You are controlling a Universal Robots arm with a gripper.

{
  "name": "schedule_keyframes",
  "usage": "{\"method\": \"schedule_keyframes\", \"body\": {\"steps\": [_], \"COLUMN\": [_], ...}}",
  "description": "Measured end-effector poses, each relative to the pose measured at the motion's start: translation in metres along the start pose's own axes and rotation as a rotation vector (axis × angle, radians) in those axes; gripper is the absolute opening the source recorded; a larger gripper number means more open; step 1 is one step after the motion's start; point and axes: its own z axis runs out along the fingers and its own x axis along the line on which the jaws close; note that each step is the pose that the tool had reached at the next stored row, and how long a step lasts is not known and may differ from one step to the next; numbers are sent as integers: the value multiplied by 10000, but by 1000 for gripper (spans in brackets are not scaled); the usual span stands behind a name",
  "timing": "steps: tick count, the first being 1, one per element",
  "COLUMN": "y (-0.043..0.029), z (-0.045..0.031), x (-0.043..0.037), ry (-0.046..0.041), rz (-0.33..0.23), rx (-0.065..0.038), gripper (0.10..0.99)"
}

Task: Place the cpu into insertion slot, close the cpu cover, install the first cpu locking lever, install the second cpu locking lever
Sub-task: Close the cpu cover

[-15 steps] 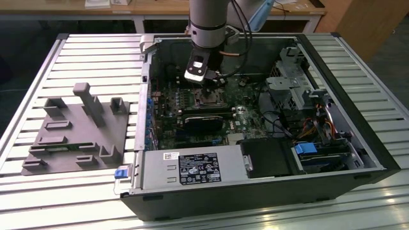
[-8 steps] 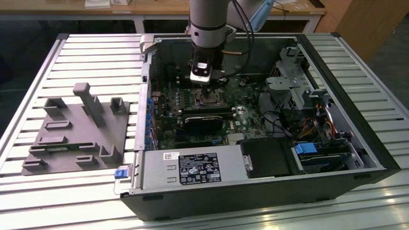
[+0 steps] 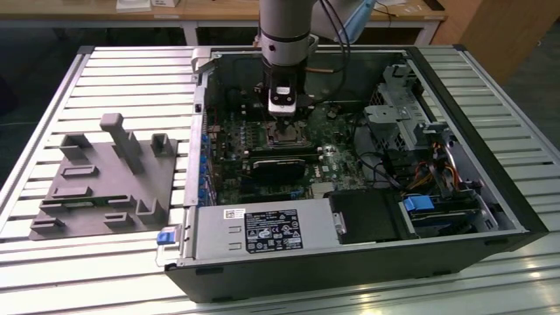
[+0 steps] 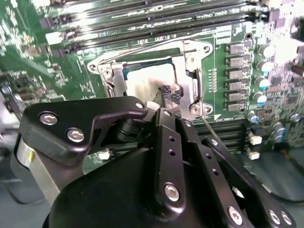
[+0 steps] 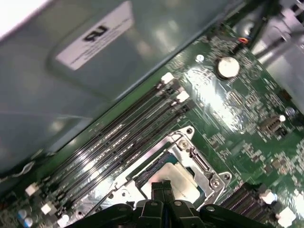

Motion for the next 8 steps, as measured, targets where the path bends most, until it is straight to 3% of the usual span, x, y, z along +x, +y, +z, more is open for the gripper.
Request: {"method": "schedule_keyframes", "body": {"steps": [8], "y": [0], "z": [1], "x": [0], "ry": [69], "rz": [-1453], "rx": [-33], "gripper": [102]}}
